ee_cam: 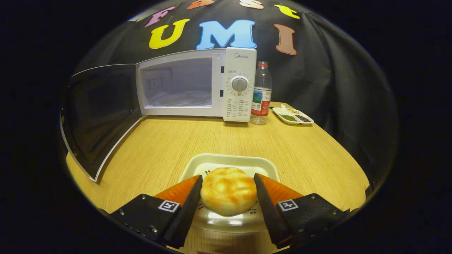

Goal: Open the microwave, put the food inside, and close the microwave door.

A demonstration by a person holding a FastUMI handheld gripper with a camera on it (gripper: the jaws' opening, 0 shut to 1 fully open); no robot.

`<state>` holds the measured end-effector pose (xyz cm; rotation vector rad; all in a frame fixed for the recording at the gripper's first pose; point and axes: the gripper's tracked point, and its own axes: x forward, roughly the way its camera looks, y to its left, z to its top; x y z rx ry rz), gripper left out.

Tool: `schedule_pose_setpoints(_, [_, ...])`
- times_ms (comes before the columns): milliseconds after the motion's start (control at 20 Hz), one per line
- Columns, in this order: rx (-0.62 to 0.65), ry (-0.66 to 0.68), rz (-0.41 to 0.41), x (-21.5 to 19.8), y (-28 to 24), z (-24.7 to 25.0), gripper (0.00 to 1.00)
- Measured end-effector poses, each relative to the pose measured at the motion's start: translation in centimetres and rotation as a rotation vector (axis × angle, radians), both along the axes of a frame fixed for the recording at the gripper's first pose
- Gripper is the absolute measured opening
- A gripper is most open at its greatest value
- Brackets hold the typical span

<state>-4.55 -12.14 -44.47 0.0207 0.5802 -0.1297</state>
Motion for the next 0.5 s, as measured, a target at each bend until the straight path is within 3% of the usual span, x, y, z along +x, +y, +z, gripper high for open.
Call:
schedule_pose_setpoints(250, [-0.019, -0.027, -0.015, -0.1, 0.1, 0.6, 0.76])
schedule_pose_setpoints(500, [0.063, -0.108, 0.052, 0.4, 3.7, 4.2, 0.75])
